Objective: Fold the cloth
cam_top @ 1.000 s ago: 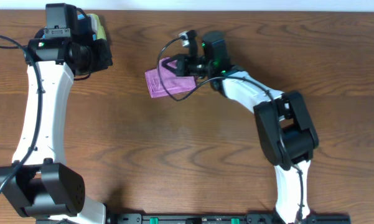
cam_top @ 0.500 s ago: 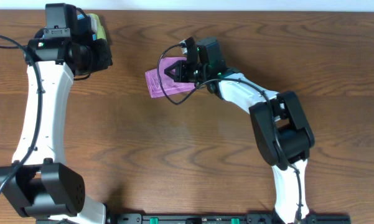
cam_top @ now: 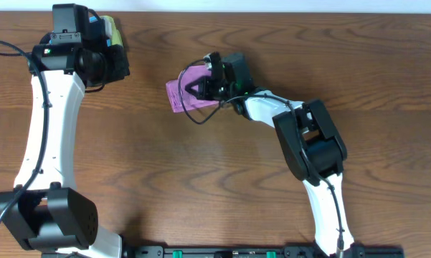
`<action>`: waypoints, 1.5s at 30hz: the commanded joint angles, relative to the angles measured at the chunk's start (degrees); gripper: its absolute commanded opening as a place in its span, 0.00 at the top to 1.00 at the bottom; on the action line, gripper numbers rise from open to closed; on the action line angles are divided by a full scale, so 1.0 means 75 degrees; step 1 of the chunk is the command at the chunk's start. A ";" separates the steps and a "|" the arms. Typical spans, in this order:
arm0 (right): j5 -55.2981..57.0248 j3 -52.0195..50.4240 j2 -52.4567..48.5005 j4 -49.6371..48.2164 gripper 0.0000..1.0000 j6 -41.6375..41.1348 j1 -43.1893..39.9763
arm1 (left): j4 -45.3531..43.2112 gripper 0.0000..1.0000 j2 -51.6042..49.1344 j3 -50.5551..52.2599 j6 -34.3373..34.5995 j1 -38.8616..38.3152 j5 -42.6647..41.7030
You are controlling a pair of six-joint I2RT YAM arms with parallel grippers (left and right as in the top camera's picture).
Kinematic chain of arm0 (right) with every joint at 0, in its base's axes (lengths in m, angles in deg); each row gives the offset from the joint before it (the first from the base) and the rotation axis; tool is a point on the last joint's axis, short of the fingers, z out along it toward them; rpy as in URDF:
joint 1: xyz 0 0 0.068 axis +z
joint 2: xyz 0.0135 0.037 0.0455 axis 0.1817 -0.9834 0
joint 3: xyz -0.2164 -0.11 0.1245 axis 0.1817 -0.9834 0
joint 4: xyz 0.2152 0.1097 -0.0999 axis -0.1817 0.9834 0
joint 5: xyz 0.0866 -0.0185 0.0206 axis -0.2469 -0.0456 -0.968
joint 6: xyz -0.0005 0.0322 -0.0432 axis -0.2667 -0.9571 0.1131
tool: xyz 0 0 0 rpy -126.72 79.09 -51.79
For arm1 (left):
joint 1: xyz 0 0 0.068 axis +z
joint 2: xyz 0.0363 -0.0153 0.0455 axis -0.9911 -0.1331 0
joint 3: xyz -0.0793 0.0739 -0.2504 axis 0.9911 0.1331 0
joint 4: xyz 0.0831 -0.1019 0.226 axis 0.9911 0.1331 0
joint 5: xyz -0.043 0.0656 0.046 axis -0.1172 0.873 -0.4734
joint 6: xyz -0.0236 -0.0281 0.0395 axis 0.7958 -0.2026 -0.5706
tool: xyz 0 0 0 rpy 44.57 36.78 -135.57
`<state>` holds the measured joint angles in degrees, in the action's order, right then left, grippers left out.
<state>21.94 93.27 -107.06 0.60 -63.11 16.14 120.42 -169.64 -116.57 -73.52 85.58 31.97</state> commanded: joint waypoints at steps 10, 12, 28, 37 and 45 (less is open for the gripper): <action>-0.2425 0.0163 0.0067 -0.2477 0.98 -0.2873 -0.0554 | -0.0070 0.94 0.0003 0.0052 -0.0169 0.0032 -0.0020; -0.2841 0.0163 0.0219 -0.2955 0.98 -0.3048 -0.0769 | -0.0163 0.94 0.0000 0.0210 -0.0251 0.0032 -0.0026; -0.2445 0.0172 0.1597 0.2862 0.99 0.0673 -0.3177 | -0.1317 0.87 0.0003 0.2177 -0.0274 0.0023 -0.1026; -0.0149 0.0941 0.2838 0.5820 0.99 0.2853 -0.3512 | -0.1049 0.88 0.0003 0.2183 0.0073 0.0009 -0.0988; 0.2436 0.1897 0.5100 0.9466 0.99 0.5374 -0.3523 | -0.0787 0.94 0.0003 0.2209 0.0073 -0.0291 -0.0484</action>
<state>32.12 107.52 -72.52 68.82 -30.66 -10.00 114.32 -169.67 -100.00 -73.02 83.72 27.32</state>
